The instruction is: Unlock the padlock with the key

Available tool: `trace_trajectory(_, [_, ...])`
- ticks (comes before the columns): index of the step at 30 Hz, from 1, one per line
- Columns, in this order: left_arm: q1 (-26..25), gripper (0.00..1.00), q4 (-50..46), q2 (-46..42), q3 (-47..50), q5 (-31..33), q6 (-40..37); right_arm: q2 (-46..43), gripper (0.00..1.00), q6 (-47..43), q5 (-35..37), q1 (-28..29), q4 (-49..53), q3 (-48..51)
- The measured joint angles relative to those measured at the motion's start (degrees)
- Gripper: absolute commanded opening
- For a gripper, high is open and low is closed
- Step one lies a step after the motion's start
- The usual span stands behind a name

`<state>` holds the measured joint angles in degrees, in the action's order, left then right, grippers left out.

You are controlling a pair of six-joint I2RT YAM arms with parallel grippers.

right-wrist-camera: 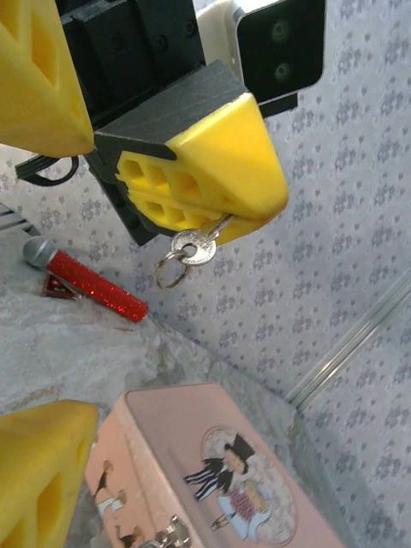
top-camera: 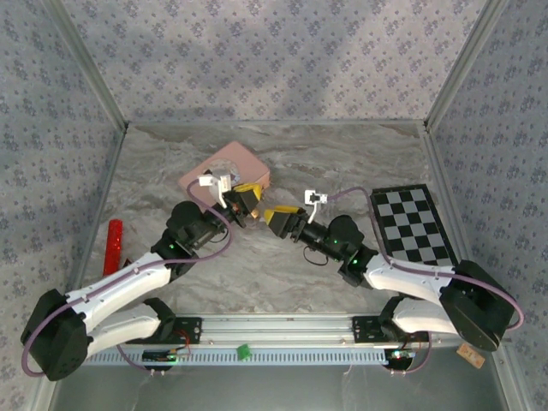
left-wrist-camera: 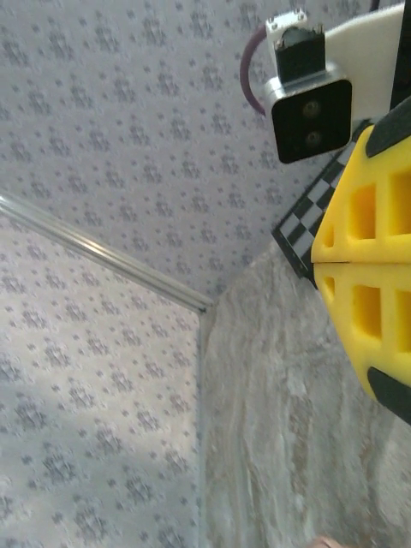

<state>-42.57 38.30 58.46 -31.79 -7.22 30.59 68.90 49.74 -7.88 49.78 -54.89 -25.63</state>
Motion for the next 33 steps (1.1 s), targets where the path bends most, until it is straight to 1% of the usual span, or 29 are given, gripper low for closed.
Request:
trace_trajectory(5, [0.0,0.0,4.9,0.0,0.9,-2.21,3.63,0.0,0.62,0.2,-3.96,-1.86,-4.52,0.0])
trace_trajectory(10, [-0.22,0.0,8.11,0.0,1.51,-4.02,6.75,0.44,0.6,0.5,-7.28,-3.13,-7.93,-0.02])
trace_trajectory(15, [-0.22,0.0,9.05,0.0,1.51,-5.95,8.46,1.46,0.56,1.38,-9.84,-3.72,-9.99,-0.28])
trace_trajectory(19, [-0.22,0.0,9.49,0.0,1.51,-7.26,9.25,2.36,0.51,2.54,-11.39,-4.39,-11.65,-1.05])
trace_trajectory(26, [-0.22,0.0,10.27,0.0,1.49,-7.8,10.34,5.01,0.42,5.79,-14.58,-5.77,-16.04,-2.78])
trace_trajectory(33, [-0.31,0.0,11.28,0.07,1.51,-8.02,11.1,5.25,0.36,6.43,-15.58,-5.77,-16.79,-2.91])
